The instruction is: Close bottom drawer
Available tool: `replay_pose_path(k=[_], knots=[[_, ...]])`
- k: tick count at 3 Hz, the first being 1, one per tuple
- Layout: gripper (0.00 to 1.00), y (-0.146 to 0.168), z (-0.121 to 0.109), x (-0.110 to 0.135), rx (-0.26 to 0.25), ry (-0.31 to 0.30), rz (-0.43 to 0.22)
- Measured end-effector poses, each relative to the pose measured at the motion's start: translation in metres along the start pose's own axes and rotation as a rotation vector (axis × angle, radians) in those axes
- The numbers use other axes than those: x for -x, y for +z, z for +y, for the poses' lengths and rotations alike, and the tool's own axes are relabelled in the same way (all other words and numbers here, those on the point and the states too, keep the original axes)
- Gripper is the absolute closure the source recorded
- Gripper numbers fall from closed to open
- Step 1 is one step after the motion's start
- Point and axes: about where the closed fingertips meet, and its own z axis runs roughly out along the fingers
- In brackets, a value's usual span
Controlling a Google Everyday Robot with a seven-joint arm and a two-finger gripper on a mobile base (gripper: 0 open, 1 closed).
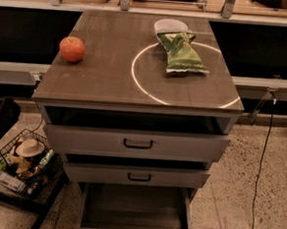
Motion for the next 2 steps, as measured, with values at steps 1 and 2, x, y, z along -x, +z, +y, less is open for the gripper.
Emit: replay_pose_path(k=[1, 2], knots=[[1.00, 0.014, -0.019, 0.004, -0.007, -0.028, -0.023], [1.00, 0.028, -0.038, 0.013, -0.016, -0.060, -0.043]])
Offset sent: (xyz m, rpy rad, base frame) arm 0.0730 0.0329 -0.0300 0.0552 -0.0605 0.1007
